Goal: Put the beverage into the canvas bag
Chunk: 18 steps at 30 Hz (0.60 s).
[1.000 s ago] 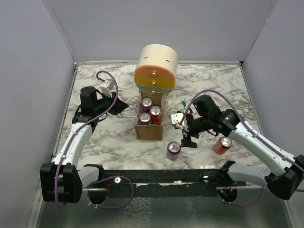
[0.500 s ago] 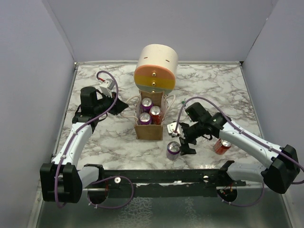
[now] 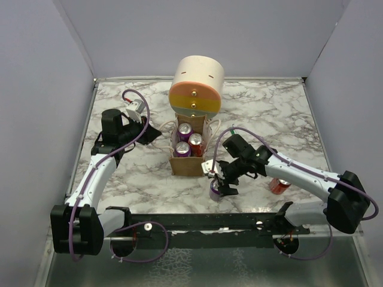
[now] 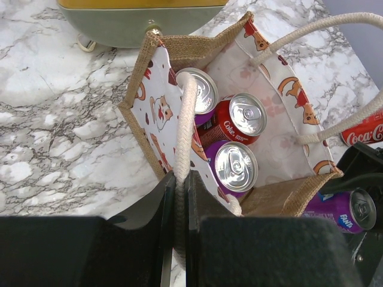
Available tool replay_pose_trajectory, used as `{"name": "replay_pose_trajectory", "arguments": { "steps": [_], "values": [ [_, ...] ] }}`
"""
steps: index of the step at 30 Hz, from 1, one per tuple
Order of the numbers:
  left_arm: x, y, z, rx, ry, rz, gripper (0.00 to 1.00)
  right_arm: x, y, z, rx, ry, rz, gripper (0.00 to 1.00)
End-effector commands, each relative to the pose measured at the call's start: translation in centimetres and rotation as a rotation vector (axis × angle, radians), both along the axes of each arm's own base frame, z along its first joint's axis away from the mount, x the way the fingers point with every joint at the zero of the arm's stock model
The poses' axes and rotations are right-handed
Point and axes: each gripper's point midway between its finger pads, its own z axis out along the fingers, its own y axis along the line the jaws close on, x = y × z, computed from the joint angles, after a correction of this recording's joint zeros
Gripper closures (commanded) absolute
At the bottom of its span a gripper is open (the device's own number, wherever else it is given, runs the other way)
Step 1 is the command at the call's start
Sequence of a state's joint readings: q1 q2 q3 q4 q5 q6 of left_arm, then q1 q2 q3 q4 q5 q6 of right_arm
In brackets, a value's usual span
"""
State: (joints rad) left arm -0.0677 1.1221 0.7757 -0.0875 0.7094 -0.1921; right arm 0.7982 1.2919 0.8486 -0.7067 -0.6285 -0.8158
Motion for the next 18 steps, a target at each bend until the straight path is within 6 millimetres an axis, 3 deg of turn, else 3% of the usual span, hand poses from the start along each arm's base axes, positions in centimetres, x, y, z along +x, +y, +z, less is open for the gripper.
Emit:
{"name": "replay_pose_trajectory", "arguments": {
  "steps": [1,5,8,12,18],
  "values": [
    [0.1,0.1,0.2,0.021,-0.026,0.002,1.0,-0.2,1.3,0.3,0.051,-0.001,0.021,0.28],
    [0.1,0.1,0.1,0.023,-0.029,0.002,1.0,-0.1,1.4,0.9,0.056,-0.012,0.02,0.43],
    [0.2,0.2,0.0,0.027,-0.031,0.002,1.0,0.3,1.8,2.5,0.083,-0.039,0.021,0.53],
    [0.3,0.5,-0.4,0.053,-0.037,0.012,1.0,0.8,2.6,5.8,0.145,-0.084,0.028,0.63],
    [0.1,0.4,-0.4,0.045,-0.04,0.009,1.0,1.6,3.9,10.8,0.235,-0.138,0.026,0.71]
  ]
}}
